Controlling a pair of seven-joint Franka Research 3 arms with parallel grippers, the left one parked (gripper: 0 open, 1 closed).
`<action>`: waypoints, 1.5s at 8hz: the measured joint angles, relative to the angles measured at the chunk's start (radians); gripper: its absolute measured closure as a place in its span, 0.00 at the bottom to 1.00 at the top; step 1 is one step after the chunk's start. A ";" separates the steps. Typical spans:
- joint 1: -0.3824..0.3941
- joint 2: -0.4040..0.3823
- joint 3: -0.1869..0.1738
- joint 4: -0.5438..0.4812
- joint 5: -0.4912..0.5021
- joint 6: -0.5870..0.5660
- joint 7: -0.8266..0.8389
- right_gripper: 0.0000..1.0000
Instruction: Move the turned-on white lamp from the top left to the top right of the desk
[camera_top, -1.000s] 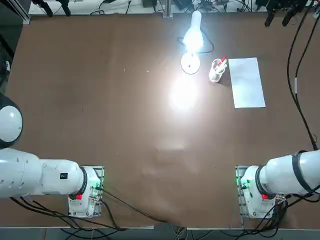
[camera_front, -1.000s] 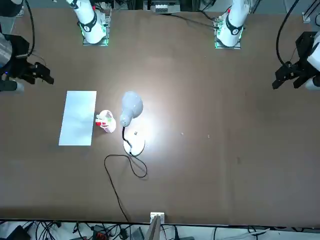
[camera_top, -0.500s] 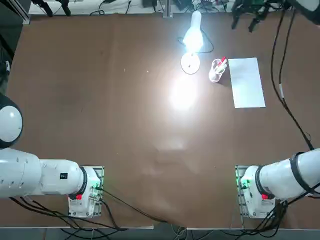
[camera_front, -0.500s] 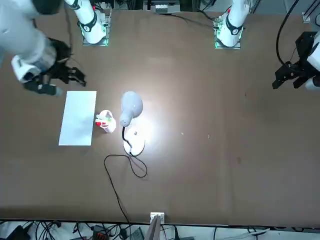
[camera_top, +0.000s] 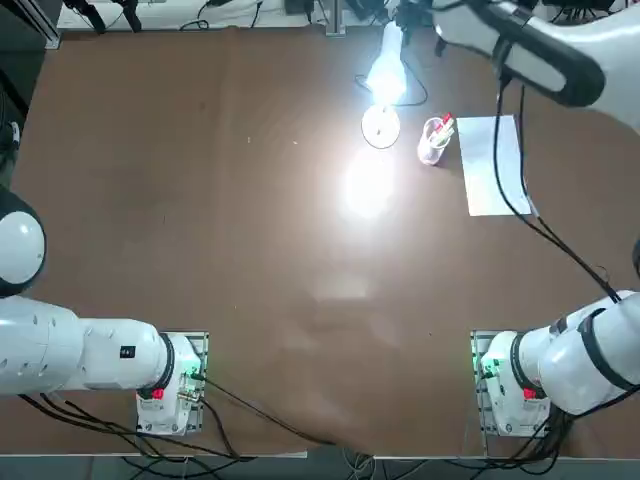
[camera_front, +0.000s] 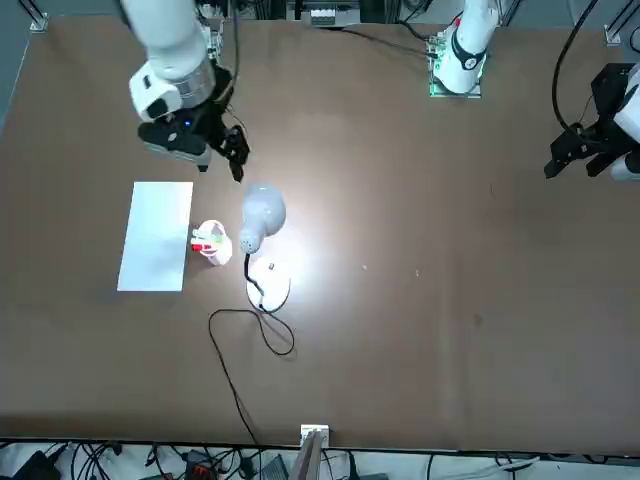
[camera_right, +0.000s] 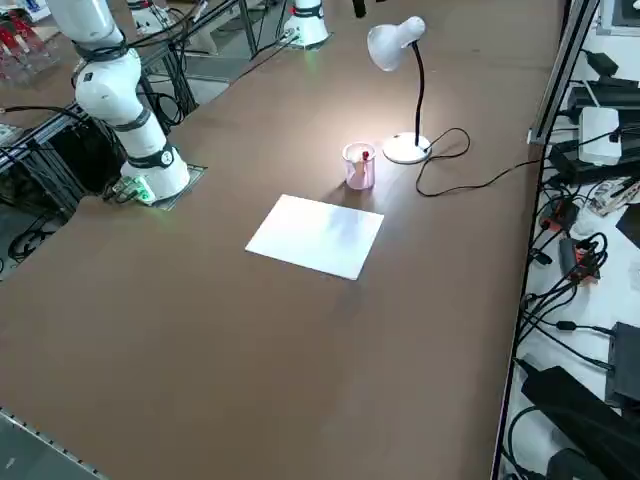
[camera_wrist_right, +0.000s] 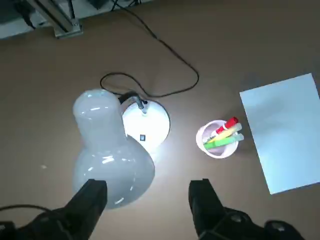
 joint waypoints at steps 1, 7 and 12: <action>0.040 0.031 0.000 0.000 -0.096 0.039 0.097 0.00; 0.091 0.115 -0.005 0.003 -0.282 0.144 0.225 0.00; 0.089 0.171 -0.022 0.010 -0.340 0.192 0.228 0.00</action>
